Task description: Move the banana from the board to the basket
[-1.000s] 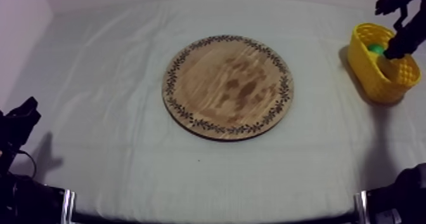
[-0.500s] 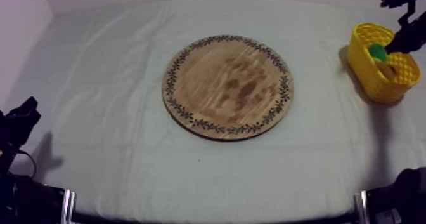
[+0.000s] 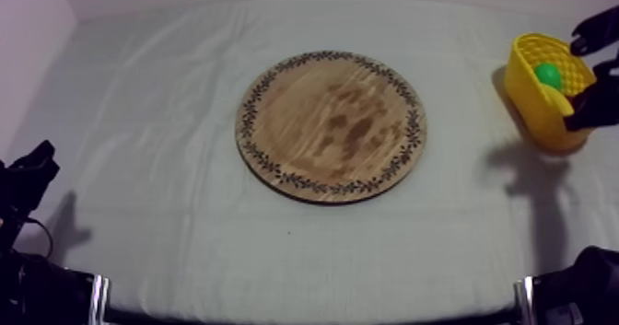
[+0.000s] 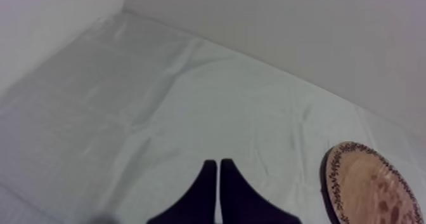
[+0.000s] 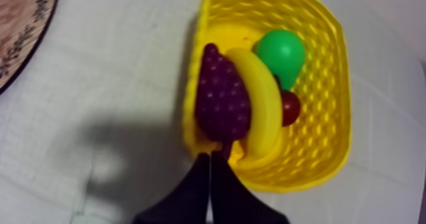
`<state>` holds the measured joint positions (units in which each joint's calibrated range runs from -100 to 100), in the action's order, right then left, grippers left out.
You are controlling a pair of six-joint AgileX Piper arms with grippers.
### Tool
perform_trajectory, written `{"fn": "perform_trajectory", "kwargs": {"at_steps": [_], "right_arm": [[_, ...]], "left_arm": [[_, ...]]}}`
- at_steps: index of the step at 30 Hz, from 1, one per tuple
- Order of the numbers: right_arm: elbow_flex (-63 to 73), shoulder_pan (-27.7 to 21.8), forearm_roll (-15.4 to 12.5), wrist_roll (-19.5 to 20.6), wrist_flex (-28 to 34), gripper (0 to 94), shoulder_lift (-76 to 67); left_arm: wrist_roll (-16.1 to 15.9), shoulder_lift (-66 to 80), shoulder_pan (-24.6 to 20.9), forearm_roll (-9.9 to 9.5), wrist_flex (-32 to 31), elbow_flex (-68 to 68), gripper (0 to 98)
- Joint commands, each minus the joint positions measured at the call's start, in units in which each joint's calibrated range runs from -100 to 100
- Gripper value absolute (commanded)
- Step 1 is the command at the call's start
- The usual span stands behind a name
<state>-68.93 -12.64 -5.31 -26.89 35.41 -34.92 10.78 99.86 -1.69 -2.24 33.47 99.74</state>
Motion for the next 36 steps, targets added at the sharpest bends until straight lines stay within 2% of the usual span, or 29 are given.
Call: {"fn": "perform_trajectory", "kwargs": {"at_steps": [1,6,13,20,30,33,36], "right_arm": [[-9.9,0.6,0.3,1.3,-1.3,0.7,-13.2],[-19.2,3.3,1.7,4.4,-1.4,0.7,-27.4],[-27.0,6.9,2.0,6.6,3.4,0.8,-43.3],[-29.5,9.2,4.4,12.4,5.9,0.8,-53.0],[-30.6,8.6,4.5,22.1,3.7,0.7,-60.4],[-30.8,8.6,4.3,22.1,3.2,0.7,-60.6],[-30.8,8.6,4.3,19.9,3.0,0.7,-60.7]], "left_arm": [[0.0,0.0,0.0,0.02,0.0,0.0,0.1],[0.0,0.0,0.0,0.02,0.0,0.0,0.1],[0.0,0.0,0.0,0.02,0.0,0.0,0.1],[0.0,0.0,0.0,0.02,0.0,0.0,0.1],[0.0,0.0,0.0,0.02,0.0,0.0,0.1],[0.0,0.0,0.0,0.02,0.0,0.0,0.1],[0.0,0.0,0.0,0.02,0.0,0.0,0.1]]}}
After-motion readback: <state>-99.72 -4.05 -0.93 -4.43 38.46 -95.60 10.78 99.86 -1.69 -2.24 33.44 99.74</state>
